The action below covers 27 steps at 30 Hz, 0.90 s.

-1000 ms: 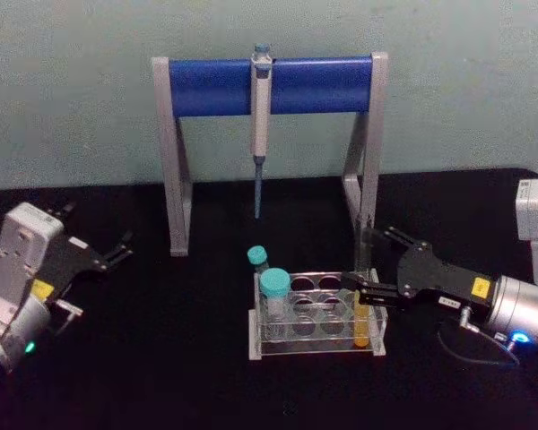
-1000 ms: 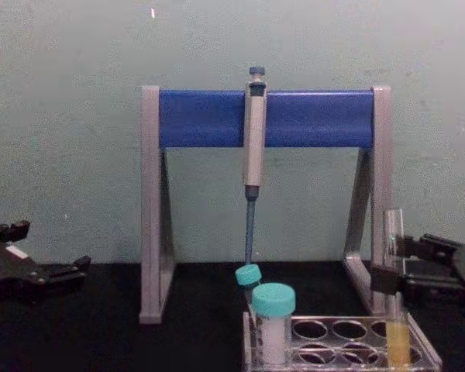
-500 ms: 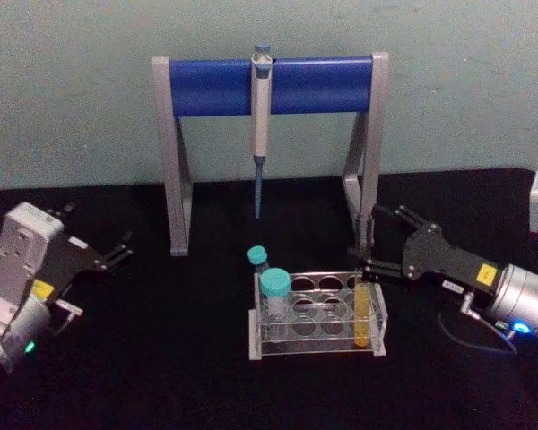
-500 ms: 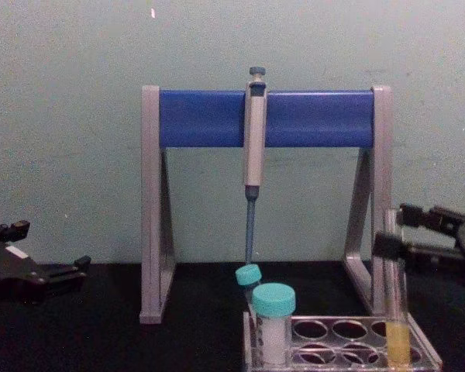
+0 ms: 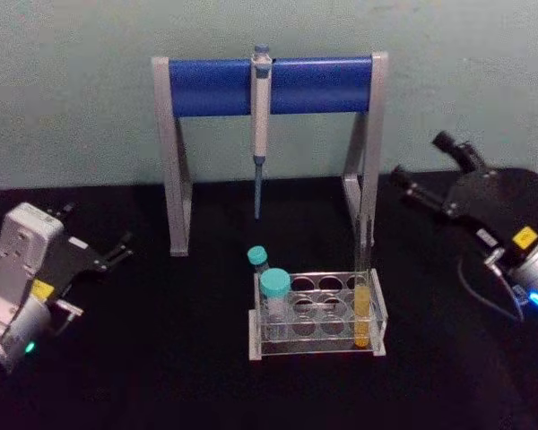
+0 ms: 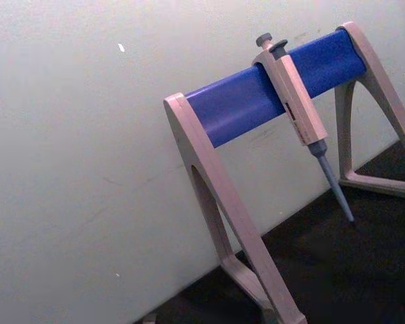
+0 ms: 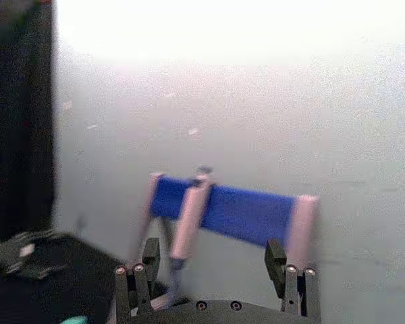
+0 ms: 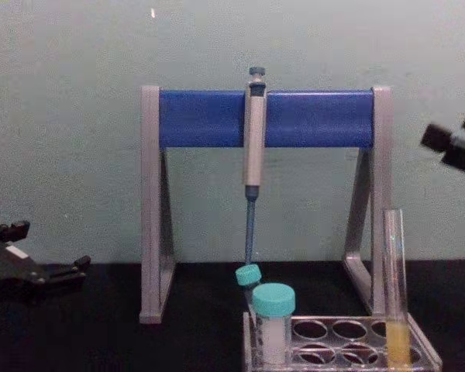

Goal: Pick up the test tube from the test tube rack, shake it, then place it back into the test tube rack.

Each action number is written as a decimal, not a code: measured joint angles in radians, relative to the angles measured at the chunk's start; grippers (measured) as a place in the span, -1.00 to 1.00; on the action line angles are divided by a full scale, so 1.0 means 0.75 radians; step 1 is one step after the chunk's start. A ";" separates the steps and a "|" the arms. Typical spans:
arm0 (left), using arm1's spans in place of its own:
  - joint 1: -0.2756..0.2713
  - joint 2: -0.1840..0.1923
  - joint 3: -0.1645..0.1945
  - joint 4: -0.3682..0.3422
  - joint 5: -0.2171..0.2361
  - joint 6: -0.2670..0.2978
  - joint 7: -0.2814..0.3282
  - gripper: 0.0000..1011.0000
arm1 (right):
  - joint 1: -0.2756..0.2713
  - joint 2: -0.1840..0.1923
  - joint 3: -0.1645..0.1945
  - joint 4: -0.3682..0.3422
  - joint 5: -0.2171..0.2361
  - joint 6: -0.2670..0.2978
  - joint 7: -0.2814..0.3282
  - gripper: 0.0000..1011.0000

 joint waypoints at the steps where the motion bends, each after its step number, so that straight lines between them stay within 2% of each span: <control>1: 0.000 0.000 0.000 0.000 0.000 0.000 0.000 0.98 | -0.006 -0.005 0.011 -0.004 -0.004 -0.005 -0.022 0.98; 6: 0.000 0.000 0.000 0.000 0.000 0.000 0.000 0.98 | -0.045 -0.033 0.065 -0.026 -0.066 -0.009 -0.174 0.98; 8: 0.000 0.000 0.000 0.000 0.000 0.000 0.000 0.98 | -0.068 -0.047 0.083 -0.036 -0.120 0.006 -0.269 0.98; 10: 0.000 0.000 0.000 0.000 0.000 0.000 0.000 0.98 | -0.093 -0.065 0.100 -0.045 -0.169 0.034 -0.364 0.98; 16: 0.000 0.000 0.000 0.000 0.000 0.000 0.000 0.98 | -0.147 -0.105 0.122 -0.054 -0.256 0.145 -0.546 0.98; 22: 0.000 0.000 0.000 0.000 0.000 0.000 0.000 0.98 | -0.173 -0.130 0.133 -0.060 -0.297 0.284 -0.645 0.98; 24: 0.000 0.000 0.000 0.000 0.000 0.000 0.000 0.98 | -0.177 -0.136 0.134 -0.060 -0.305 0.334 -0.663 0.98; 27: 0.000 0.000 0.000 0.000 0.000 0.000 0.000 0.98 | -0.179 -0.143 0.135 -0.059 -0.312 0.367 -0.672 0.98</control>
